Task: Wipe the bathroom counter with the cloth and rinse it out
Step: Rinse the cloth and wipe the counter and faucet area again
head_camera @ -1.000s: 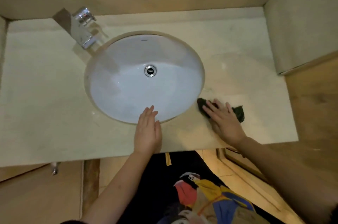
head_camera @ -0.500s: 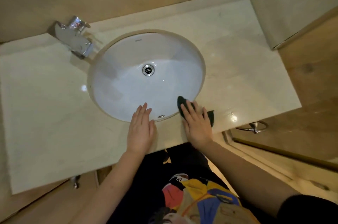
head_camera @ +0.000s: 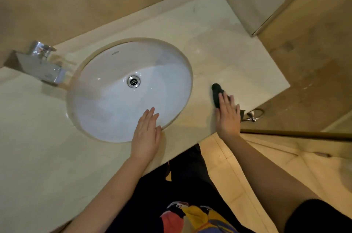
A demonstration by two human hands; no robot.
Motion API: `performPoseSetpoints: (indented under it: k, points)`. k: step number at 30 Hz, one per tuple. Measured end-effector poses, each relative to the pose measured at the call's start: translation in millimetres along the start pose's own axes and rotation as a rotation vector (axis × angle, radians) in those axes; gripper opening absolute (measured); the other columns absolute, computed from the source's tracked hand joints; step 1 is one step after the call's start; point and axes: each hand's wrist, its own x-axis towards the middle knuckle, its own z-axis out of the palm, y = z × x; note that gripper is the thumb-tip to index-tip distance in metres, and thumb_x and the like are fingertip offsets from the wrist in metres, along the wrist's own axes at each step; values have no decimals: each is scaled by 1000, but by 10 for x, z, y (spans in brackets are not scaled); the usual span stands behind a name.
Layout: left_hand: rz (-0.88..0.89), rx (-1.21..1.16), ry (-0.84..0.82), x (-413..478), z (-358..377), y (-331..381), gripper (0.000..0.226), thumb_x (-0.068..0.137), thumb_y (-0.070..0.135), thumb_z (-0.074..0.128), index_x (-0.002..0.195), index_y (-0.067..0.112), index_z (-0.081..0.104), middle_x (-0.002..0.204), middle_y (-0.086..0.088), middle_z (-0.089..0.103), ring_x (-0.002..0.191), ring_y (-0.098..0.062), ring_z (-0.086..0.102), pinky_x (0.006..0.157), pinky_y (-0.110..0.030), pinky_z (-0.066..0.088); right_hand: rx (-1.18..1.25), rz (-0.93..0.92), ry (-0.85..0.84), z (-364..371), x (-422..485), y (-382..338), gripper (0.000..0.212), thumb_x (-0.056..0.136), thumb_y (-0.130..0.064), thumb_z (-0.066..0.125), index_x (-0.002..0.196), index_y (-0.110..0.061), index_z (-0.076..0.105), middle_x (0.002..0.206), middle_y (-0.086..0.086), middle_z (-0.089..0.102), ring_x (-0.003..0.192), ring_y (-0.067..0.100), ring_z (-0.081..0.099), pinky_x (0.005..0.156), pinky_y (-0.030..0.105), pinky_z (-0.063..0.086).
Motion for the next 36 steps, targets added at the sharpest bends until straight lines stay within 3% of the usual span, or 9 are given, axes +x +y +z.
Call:
performPoseSetpoints:
  k: [5, 10, 17, 23, 30, 36]
  points:
    - [12, 9, 3, 582, 91, 424, 46, 94, 28, 30, 130, 9, 51, 150, -6, 39, 141, -22, 28, 112, -37, 31, -33, 91, 37, -318, 785, 409, 55, 103, -38, 17, 153, -20, 4, 161, -1, 4, 148, 19, -5, 120, 44, 0]
    - [-13, 14, 26, 1141, 131, 690, 46, 97, 29, 29, 134, 9, 48, 152, -5, 35, 143, -20, 25, 113, -40, 31, -87, 25, 2, -580, 1551, 480, 57, 102, -40, 14, 153, -18, 2, 161, 1, 1, 148, 20, -4, 119, 43, -2]
    - [-180, -7, 137, 1713, -26, 749, 47, 97, 33, 28, 137, 14, 45, 154, 2, 30, 145, -12, 18, 112, -27, 24, -137, -155, -19, -738, 2828, -106, 58, 102, -39, 18, 153, -18, 2, 161, 1, 4, 148, 22, -1, 119, 45, 2]
    - [-337, -4, 202, 1741, -133, 446, 48, 96, 33, 29, 137, 14, 45, 151, -1, 36, 143, -16, 24, 113, -31, 26, -170, -277, -10, -754, 3647, -760, 58, 101, -41, 15, 153, -20, 2, 161, -1, 3, 148, 20, 0, 119, 45, 1]
    - [-490, -46, 217, 1562, -91, 124, 38, 97, 16, 45, 135, 13, 47, 150, -2, 37, 143, -15, 23, 113, -29, 25, -184, -471, 4, -521, 3535, -1297, 54, 101, -28, 26, 153, -18, 12, 160, 3, 14, 147, 24, 11, 118, 45, 5]
    - [-517, -62, 233, 1416, -128, -1, 45, 96, 31, 32, 133, 13, 49, 151, 0, 36, 144, -15, 22, 113, -23, 22, -133, -645, -35, -183, 3133, -1957, 52, 101, -21, 30, 152, -21, 20, 158, -1, 21, 147, 22, 14, 117, 42, 6]
